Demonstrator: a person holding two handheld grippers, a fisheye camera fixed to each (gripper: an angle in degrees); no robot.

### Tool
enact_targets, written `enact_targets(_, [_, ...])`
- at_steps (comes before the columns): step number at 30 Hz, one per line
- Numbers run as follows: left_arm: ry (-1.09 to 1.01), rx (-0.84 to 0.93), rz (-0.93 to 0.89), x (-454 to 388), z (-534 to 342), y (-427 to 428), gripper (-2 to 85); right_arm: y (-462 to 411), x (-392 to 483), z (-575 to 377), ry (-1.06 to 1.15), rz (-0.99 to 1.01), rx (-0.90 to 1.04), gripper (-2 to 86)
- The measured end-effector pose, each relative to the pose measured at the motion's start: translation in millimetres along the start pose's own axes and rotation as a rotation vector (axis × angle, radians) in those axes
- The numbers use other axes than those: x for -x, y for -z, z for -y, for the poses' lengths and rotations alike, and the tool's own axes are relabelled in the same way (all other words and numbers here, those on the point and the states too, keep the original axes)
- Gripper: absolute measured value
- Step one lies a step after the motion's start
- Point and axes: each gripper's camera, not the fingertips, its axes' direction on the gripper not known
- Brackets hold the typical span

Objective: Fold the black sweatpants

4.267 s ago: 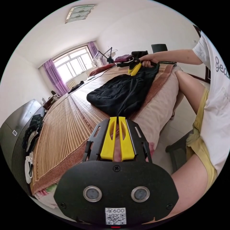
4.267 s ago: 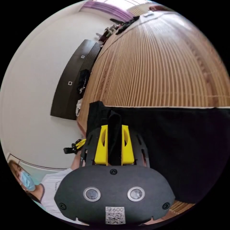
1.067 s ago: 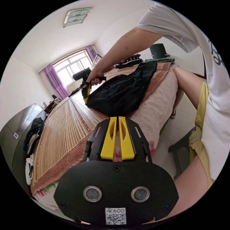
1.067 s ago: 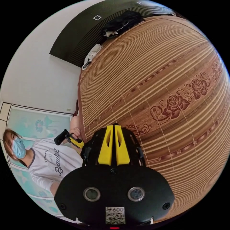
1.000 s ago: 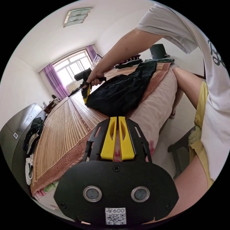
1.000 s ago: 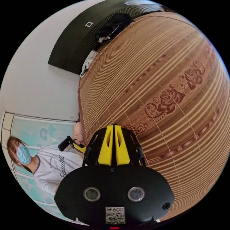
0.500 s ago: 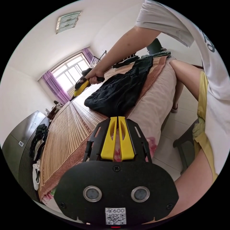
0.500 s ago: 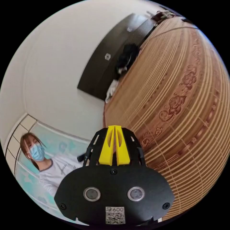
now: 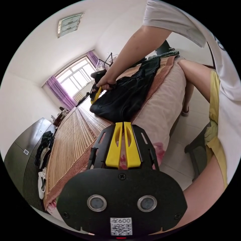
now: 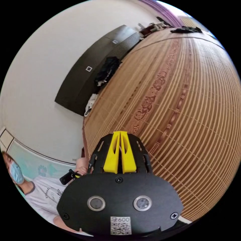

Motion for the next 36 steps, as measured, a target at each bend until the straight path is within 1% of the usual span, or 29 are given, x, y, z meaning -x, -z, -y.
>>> enact_targets(1, [0.006, -0.002, 0.002, 1, 5, 3, 1.7, 7, 14, -7, 0.03, 0.007, -0.016, -0.9])
enact_targets(4, [0.075, 0.023, -0.072, 21, 28, 26, 1.8, 14, 40, -22, 0.053, -0.006, 0.047, -0.9])
enact_targets(6, [0.247, 0.017, -0.15, 58, 35, 53, 1.5, 19, 50, -33, 0.054, -0.05, 0.09, -0.9])
enact_targets(7, [0.306, -0.004, -0.159, 70, 36, 61, 1.4, 23, 55, -40, 0.057, -0.1, 0.107, -0.9])
enact_targets(8, [0.413, -0.067, -0.137, 93, 40, 79, 1.3, 26, 60, -47, 0.066, -0.168, 0.114, -0.9])
enact_targets(9, [0.482, -0.13, -0.068, 114, 48, 93, 1.2, 27, 62, -50, 0.07, -0.203, 0.119, -0.9])
enact_targets(10, [0.503, -0.151, -0.03, 123, 55, 96, 1.2, 23, 63, -56, 0.071, -0.267, 0.138, -0.9])
enact_targets(11, [0.528, -0.17, 0.026, 145, 76, 97, 1.1, 13, 61, -62, 0.081, -0.289, 0.169, -0.9])
enact_targets(12, [0.525, -0.162, 0.033, 169, 104, 88, 1.0, 7, 60, -65, 0.089, -0.288, 0.18, -0.9])
enact_targets(13, [0.525, -0.149, 0.021, 181, 121, 79, 0.9, 3, 59, -75, 0.098, -0.279, 0.141, -0.9])
enact_targets(14, [0.505, -0.12, -0.032, 205, 157, 58, 0.9, 5, 56, -84, 0.087, -0.252, 0.089, -0.9])
enact_targets(15, [0.486, -0.056, -0.1, 226, 196, 30, 0.8, 6, 55, -88, 0.083, -0.238, 0.069, -0.9])
enact_targets(16, [0.481, -0.015, -0.131, 236, 216, 16, 0.8, 6, 55, -95, 0.07, -0.218, 0.036, -0.9])
enact_targets(18, [0.514, 0.128, -0.22, 268, 287, -45, 0.7, 2, 62, -101, 0.071, -0.227, 0.012, -0.9])
enact_targets(20, [0.531, 0.209, -0.262, 282, 327, -86, 0.7, -12, 84, -101, 0.112, -0.294, 0.029, -0.9])
enact_targets(21, [0.537, 0.3, -0.279, 288, 346, -112, 0.7, -15, 89, -101, 0.124, -0.311, 0.036, -0.8])
enact_targets(22, [0.532, 0.355, -0.28, 289, 353, -125, 0.7, -21, 97, -101, 0.14, -0.336, 0.046, -0.8])
enact_targets(23, [0.494, 0.446, -0.278, 288, 364, -144, 0.7, -26, 104, -100, 0.161, -0.373, 0.066, -0.8])
enact_targets(24, [0.501, 0.414, -0.249, 294, 371, -140, 0.7, -26, 107, -101, 0.168, -0.396, 0.068, -0.8])
enact_targets(26, [0.516, 0.408, -0.245, 302, 379, -134, 0.7, -25, 107, -109, 0.181, -0.519, 0.086, -0.8])
enact_targets(28, [0.54, 0.409, -0.269, 315, 393, -128, 0.7, -18, 101, -114, 0.148, -0.463, 0.064, -0.9])
enact_targets(31, [0.554, 0.406, -0.291, 333, 418, -119, 0.7, -15, 102, -121, 0.151, -0.474, 0.039, -0.9])
enact_targets(33, [0.531, 0.411, -0.26, 340, 441, -109, 0.7, -20, 105, -127, 0.151, -0.481, 0.005, -0.9])
enact_targets(36, [0.482, 0.423, -0.192, 345, 471, -96, 0.8, -33, 121, -131, 0.182, -0.544, -0.005, -0.9])
